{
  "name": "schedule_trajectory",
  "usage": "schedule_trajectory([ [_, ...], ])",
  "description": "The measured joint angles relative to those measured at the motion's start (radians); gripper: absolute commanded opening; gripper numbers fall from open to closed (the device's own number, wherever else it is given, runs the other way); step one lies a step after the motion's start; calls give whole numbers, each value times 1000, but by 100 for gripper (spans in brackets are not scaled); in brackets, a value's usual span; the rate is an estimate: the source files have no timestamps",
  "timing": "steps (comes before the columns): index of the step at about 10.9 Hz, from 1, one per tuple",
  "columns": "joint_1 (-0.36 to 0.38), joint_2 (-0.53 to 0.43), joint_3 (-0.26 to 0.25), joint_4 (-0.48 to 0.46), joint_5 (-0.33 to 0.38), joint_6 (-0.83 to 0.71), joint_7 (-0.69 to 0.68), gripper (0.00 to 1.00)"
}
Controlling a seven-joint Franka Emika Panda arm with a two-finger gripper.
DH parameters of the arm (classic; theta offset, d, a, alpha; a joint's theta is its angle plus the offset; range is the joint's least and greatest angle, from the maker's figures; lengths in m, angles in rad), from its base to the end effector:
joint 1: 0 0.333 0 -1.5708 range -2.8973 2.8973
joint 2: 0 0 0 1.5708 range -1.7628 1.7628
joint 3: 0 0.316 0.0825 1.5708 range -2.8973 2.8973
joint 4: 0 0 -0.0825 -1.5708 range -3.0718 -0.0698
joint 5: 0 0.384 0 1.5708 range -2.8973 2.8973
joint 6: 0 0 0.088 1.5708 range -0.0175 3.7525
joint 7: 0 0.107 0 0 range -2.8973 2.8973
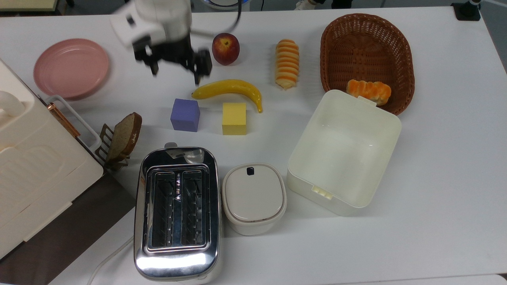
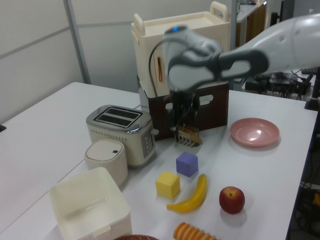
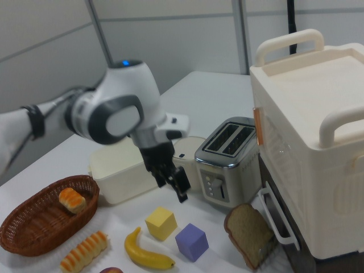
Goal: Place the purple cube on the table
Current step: 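Open the gripper to release the purple cube and lift away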
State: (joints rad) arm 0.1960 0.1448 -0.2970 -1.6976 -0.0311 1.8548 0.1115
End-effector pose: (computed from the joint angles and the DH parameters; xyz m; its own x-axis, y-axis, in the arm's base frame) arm 0.6051 -0.0545 0.5081 0.9798 -0.1984 0.0261 -0.1998 -0.9774 0.0697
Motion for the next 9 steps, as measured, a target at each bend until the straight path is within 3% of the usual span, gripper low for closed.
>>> schedule_trajectory([
  [3, -113, -73, 126, 15, 0, -55, 3, 100],
  [4, -126, -72, 143, 15, 0, -55, 4, 100],
  [9, -130, -62, 147, 14, 0, -55, 12, 100],
])
